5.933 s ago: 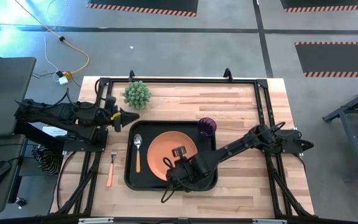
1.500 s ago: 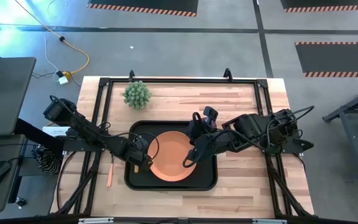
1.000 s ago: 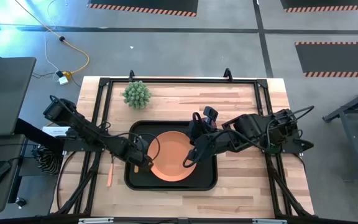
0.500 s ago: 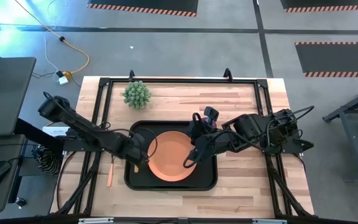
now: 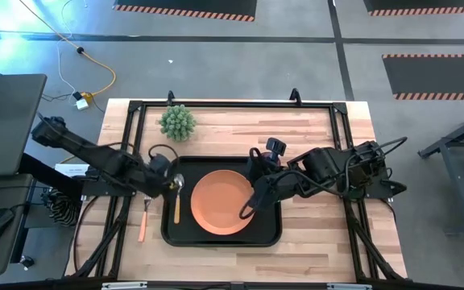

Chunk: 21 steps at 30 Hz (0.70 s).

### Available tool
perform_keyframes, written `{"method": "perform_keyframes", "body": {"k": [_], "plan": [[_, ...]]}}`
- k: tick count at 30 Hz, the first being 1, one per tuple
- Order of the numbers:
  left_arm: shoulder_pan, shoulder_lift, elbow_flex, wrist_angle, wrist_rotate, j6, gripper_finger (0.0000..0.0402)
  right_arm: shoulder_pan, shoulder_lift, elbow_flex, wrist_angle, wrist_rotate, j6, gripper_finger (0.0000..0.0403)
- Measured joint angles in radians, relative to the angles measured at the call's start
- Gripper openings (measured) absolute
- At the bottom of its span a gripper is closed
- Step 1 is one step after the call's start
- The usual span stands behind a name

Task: Pick and place plate/cup/fork/spoon on tray
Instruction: Put the light orange fork on the black tray to the right of the yellow spoon

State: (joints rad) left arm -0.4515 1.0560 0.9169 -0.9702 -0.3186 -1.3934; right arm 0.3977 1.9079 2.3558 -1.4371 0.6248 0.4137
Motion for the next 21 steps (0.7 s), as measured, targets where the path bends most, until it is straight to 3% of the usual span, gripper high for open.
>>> {"method": "perform_keyframes", "body": {"k": [7, 16, 21], "plan": [[0.000, -0.079, 0.000, -0.020, -0.016, -0.007, 0.0085, 0.000, 0.000, 0.000, -0.004, -0.031, -0.040, 0.0067], [0.000, -0.071, -0.001, -0.125, -0.019, -0.007, 0.0110, 0.000, 0.000, 0.000, -0.005, -0.031, -0.067, 0.0067], [0.006, -0.072, -0.001, -0.183, 0.010, -0.145, 0.0136, -0.003, 0.000, 0.000, -0.028, -0.031, -0.082, 0.0067]]}}
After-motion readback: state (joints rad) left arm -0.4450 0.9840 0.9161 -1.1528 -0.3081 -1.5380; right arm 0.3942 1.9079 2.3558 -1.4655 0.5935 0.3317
